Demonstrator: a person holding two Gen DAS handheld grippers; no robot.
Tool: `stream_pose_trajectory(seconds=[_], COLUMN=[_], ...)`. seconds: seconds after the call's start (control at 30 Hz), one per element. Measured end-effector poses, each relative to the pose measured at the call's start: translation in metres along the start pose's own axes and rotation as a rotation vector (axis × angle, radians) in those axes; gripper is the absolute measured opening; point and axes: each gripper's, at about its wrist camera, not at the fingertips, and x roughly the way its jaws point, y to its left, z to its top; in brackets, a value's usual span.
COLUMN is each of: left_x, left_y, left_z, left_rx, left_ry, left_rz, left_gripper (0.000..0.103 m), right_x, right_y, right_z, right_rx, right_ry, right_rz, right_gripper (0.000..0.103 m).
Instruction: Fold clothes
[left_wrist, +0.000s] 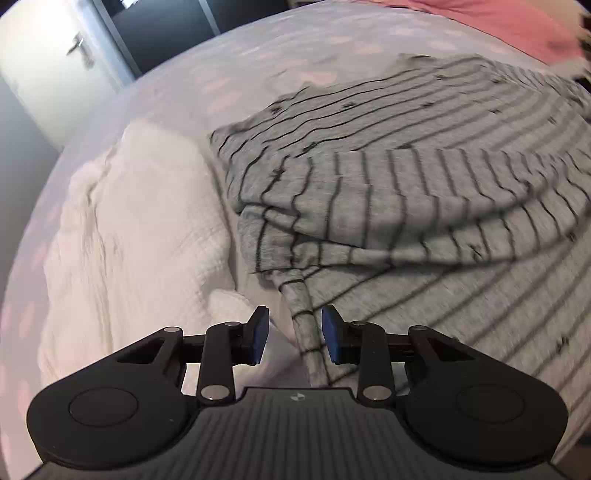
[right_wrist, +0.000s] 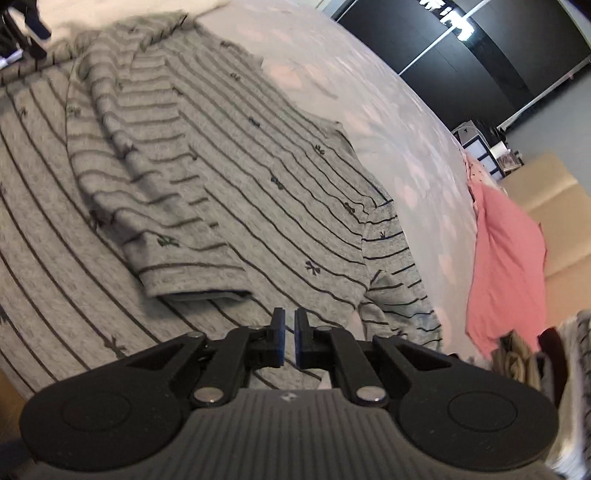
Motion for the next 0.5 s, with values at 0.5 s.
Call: stream_pose_trajectory(seconds=[0.5], left_x=[0.008], left_y=[0.013], left_z=[0.017], left_rx=[-0.125], left_ry=[0.0], left_rz=[-0.038], left_gripper=[0.029], right_x=[0.017], right_y=[0.065], right_z=[0.016], right_rx=[-0.218], right_ry=[-0.11], right_rz=[0.318], right_gripper=[0.031])
